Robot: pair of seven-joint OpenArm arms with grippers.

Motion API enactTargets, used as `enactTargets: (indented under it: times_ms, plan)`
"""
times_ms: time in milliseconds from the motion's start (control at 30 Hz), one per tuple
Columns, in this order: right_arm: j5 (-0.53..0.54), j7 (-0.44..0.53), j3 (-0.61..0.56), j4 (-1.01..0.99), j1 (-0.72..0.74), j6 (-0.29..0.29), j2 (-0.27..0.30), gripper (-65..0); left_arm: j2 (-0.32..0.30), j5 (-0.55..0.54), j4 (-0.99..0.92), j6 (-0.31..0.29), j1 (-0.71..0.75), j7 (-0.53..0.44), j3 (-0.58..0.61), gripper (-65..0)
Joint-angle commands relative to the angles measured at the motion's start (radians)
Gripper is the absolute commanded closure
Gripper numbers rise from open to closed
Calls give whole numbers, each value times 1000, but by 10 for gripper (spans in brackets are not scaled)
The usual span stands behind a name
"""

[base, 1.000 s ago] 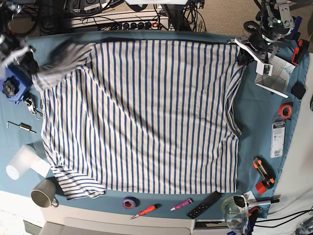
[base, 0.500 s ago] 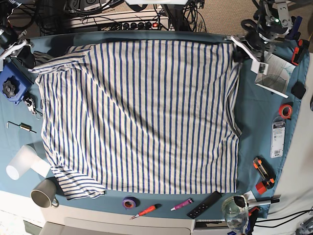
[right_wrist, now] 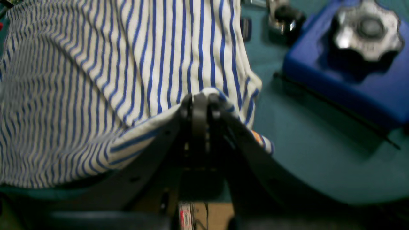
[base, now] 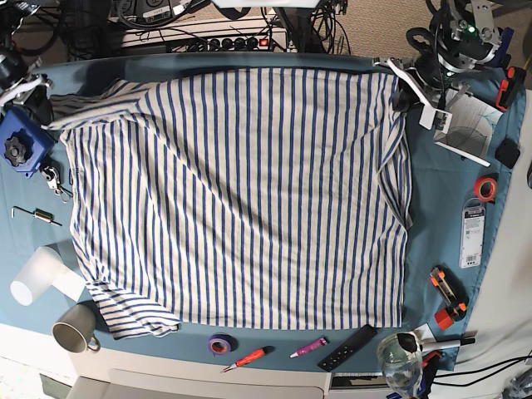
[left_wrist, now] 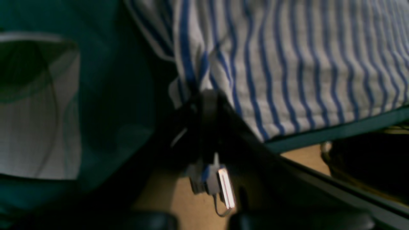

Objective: Fold the T-shirt properly
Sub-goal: 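Lift the shoulder edge with both grippers and pull it over the shirt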

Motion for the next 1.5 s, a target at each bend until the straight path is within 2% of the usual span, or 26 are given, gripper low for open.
enactTargets:
  times_ms: [0, 200, 433, 633, 800, 933, 1033, 1167, 1267, 1333, 1467]
  plan:
    - [10, 26, 8, 14, 6, 6, 20, 0, -6, 10, 30, -3, 6, -15, -3, 0]
    - [-35, 50, 8, 14, 8, 6, 21, 0, -6, 22, 84, -3, 22, -8, -64, 0]
    - [-63, 68, 8, 14, 46, 6, 29, 0, -8, -71, 93, -11, 22, -23, -204, 0]
    - [-148, 91, 6, 14, 87, 1, 90, 0, -9, -85, 93, -11, 22, -32, -218, 0]
    - [-228, 124, 6, 14, 114, -51, 146, 0, -8, -118, 93, -11, 2, -68, -217, 0]
    - [-269, 146, -4, 14, 136, -59, 165, 0, -9, -98, 93, -11, -3, -89, -217, 0]
    - [-303, 154, -58, 14, 141, -82, 170, 0, -11, -95, 93, -11, -9, -97, -217, 0]
    - [-356, 160, -188, 14, 141, -85, 169, 0, -11, -11, 93, -10, -14, -90, -219, 0]
    - [-381, 170, -273, 14, 142, -106, 169, 0, -11, 32, 93, -10, -11, -35, -229, 0]
    - [-388, 175, -314, 14, 142, -111, 169, 0, -11, 31, 93, -6, -1, -36, -247, 0]
    - [-444, 200, -352, 14, 165, -142, 150, 0, -23, -53, 93, -9, 3, -60, -257, 0]
